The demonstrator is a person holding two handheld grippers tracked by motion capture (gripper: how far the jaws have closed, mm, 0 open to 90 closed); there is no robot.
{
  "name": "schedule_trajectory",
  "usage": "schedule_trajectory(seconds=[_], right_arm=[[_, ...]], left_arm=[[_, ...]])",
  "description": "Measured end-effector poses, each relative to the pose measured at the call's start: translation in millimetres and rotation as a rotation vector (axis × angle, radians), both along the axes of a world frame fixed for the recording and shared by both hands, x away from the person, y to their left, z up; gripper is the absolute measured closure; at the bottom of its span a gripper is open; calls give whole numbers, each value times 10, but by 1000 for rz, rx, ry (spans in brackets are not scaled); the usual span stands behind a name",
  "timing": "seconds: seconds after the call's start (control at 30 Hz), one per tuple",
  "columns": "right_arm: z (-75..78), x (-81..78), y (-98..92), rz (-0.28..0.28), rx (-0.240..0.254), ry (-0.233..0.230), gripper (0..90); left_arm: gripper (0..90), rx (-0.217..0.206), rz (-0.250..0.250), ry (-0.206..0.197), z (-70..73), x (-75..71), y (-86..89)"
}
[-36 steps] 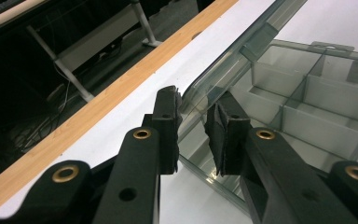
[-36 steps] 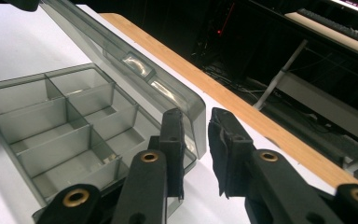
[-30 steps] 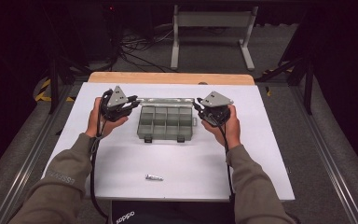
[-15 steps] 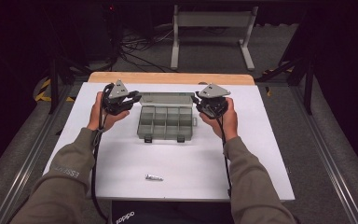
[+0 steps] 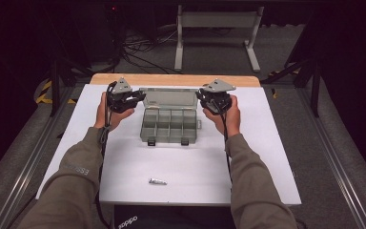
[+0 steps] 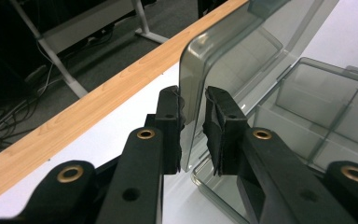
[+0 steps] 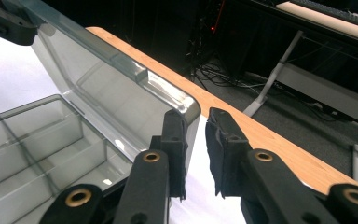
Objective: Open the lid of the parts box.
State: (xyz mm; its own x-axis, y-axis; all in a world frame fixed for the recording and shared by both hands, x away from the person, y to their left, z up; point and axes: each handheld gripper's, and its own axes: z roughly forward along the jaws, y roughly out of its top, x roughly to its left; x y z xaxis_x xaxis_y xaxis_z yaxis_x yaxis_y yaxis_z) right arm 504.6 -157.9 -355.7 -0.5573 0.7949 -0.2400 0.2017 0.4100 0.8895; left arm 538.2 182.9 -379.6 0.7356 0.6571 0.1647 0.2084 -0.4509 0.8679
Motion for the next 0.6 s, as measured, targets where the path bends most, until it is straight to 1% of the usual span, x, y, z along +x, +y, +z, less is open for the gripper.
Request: schedule_trajectory(seconds=[0.07,0.13,0.2,0.27,0.3,0.37,0.4,0.43,0.53,0.6], right_arm=[[-18,20,4,-5,3,3,781],[-72,68,17,-17,13,9,795],[-118,104,34,-28,13,11,799],[-164,140,51,-42,12,8,798],[-180,150,61,-49,10,1,803],[-200,163,71,-55,7,-1,810],[-219,176,77,-60,9,-2,811],[-236,188,77,-67,20,-7,813],[-286,223,62,-80,64,-3,818],[-322,244,57,-90,82,-2,818]], left_arm=[[762,-13,2,13,-34,28,-1],[762,-16,13,27,-85,65,-10],[761,-37,26,45,-139,98,-17],[762,-48,37,45,-178,131,-18],[765,-63,46,51,-199,143,-19],[773,-64,50,51,-215,157,-15],[782,-73,55,50,-234,171,-7],[787,-77,57,57,-250,180,-5],[805,-78,70,68,-307,211,-5],[816,-86,74,81,-351,225,-9]])
